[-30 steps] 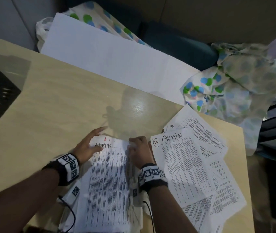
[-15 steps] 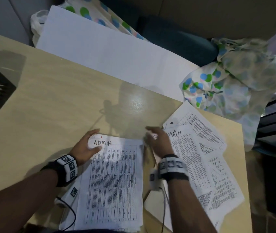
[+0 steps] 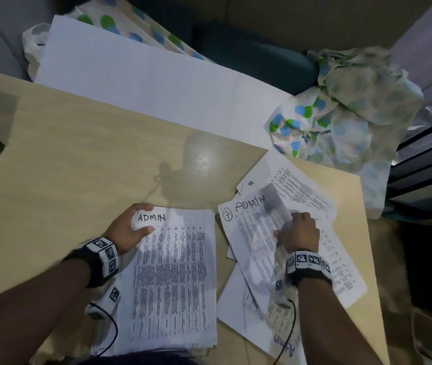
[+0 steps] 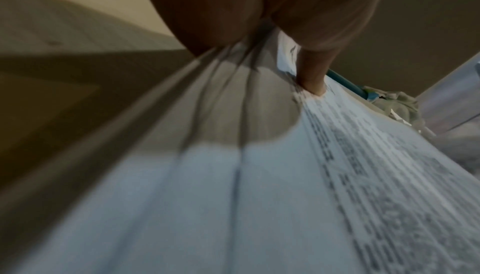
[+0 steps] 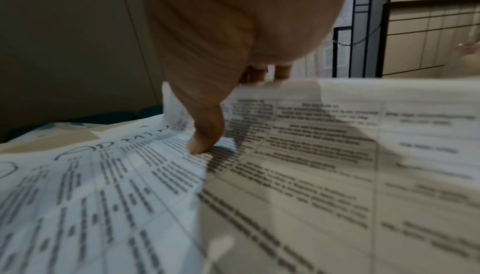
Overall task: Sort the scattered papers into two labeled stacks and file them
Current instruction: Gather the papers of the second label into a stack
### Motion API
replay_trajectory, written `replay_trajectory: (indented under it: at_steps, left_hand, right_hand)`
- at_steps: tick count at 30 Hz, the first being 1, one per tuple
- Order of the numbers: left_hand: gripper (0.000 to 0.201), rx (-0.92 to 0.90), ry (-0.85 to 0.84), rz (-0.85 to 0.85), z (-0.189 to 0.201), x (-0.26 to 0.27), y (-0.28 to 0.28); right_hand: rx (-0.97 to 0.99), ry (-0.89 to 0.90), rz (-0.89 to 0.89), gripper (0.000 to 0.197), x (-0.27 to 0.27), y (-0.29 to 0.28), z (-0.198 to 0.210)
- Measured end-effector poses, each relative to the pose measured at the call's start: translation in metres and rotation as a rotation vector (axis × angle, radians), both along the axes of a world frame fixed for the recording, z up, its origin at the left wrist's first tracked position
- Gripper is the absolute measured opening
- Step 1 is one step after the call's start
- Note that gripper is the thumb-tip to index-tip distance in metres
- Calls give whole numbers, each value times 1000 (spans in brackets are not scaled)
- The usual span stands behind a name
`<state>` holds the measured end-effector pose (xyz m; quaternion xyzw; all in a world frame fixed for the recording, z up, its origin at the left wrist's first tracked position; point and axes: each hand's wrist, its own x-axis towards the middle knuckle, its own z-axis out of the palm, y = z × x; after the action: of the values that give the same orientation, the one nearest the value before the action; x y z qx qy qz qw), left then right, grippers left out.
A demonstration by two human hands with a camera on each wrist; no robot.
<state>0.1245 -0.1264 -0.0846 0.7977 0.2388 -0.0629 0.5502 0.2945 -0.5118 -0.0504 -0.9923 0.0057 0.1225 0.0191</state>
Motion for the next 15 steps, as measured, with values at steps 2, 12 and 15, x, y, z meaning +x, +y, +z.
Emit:
replay_trajectory:
  at_steps: [2, 12, 15]
  left_hand:
    - [50, -24, 3, 4, 1, -1, 0]
    - [63, -78, 25, 26, -1, -1, 0]
    - [62, -38, 13, 11, 4, 0, -3]
  right_hand:
    - [227, -71, -100, 24, 0, 0, 13]
    - [605, -169, -710, 39, -25, -107, 67]
    - [602, -73, -741, 32, -59, -118, 56]
